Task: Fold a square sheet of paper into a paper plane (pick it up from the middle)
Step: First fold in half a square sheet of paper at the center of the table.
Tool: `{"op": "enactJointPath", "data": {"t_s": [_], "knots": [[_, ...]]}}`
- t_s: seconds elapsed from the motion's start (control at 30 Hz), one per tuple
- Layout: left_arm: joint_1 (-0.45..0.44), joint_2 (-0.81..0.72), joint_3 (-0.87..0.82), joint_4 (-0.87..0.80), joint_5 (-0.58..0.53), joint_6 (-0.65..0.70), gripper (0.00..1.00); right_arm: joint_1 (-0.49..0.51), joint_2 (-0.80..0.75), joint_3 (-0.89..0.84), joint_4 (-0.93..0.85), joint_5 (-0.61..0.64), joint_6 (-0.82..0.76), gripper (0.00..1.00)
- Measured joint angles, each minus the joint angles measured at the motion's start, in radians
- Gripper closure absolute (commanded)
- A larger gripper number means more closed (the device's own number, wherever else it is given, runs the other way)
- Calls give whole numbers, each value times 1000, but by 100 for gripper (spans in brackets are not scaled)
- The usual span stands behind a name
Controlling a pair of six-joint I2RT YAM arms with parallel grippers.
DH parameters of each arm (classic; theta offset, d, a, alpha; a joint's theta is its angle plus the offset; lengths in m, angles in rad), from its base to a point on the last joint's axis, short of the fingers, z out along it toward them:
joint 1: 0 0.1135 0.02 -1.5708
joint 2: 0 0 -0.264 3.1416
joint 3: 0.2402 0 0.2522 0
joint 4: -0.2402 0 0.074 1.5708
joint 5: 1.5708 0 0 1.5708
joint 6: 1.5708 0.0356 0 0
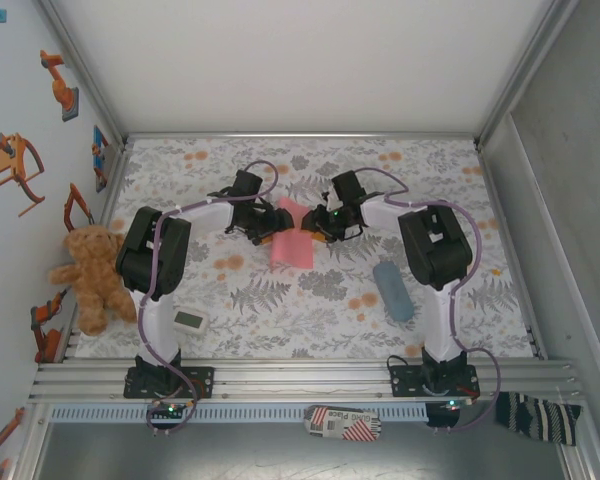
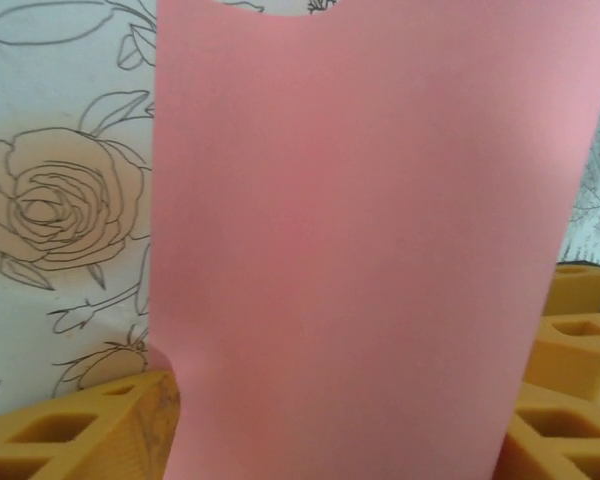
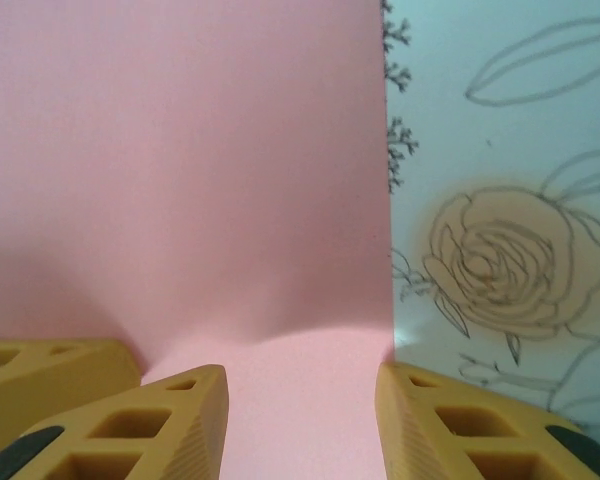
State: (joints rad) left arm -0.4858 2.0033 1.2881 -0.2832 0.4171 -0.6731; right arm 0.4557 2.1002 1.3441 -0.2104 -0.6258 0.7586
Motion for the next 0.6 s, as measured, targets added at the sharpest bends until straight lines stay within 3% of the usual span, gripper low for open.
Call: {"op": "enactJointPath", "data": {"t_s": [0.4,0.6], "knots": [[15,-5,5,-55,-34,63,65,-58,-180,-137,93,59,80,55],[46,-101,-22,-11,57,66,69,-93,-232,-183,192,36,110,36]]}}
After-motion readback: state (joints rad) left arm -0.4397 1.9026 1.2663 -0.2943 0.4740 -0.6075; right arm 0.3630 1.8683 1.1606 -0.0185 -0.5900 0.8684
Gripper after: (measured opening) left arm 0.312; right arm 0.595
